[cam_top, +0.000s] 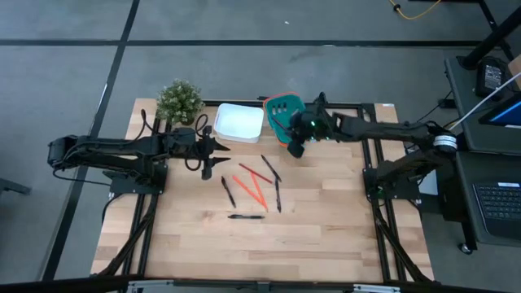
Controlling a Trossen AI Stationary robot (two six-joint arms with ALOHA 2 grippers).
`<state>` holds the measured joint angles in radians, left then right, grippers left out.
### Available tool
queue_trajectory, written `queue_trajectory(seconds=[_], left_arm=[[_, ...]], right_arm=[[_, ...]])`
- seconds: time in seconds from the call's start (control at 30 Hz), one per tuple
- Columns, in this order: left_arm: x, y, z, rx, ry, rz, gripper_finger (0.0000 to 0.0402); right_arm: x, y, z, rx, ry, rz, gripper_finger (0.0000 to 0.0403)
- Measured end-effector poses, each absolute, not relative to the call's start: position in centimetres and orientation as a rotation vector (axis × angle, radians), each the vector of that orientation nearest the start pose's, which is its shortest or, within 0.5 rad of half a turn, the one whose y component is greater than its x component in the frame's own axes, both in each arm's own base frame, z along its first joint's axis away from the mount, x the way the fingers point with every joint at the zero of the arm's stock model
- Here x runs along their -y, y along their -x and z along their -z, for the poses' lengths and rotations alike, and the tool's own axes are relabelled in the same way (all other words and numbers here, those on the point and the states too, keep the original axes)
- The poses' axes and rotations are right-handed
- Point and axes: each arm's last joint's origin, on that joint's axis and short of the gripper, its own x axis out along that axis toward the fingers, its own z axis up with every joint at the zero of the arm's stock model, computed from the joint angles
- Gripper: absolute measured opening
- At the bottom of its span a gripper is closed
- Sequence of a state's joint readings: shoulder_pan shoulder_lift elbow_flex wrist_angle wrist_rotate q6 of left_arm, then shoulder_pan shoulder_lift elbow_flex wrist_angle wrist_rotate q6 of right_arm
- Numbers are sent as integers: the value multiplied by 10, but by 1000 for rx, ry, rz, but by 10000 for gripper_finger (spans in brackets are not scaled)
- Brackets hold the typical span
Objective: Sort pens & pencils
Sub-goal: Put the left orange pencil into the dark green bin
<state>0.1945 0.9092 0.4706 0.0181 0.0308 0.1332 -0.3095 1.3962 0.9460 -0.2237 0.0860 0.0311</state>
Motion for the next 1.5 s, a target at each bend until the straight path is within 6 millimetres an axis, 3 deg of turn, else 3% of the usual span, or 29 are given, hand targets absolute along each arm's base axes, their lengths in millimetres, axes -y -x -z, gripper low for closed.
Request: queue_trajectory(seconds=[0.3, 0.6, 0.73, 1.03, 1.5], left_arm=[[-19, -200, -204, -573, -93, -123, 143], [-10, -233, -200, -762, -109, -84, 143], [-3, -250, -191, -890, -125, -48, 143], [5, -288, -185, -991, -135, -19, 143], [17, -305, -167, -1129, -236, 75, 143]], right_arm=[[53, -261, -225, -523, -105, 291, 87], [32, -258, -211, -557, -109, 236, 87], [28, -256, -206, -546, -87, 260, 87], [27, -250, -192, -539, -110, 268, 87], [27, -246, -184, -550, -107, 256, 87]])
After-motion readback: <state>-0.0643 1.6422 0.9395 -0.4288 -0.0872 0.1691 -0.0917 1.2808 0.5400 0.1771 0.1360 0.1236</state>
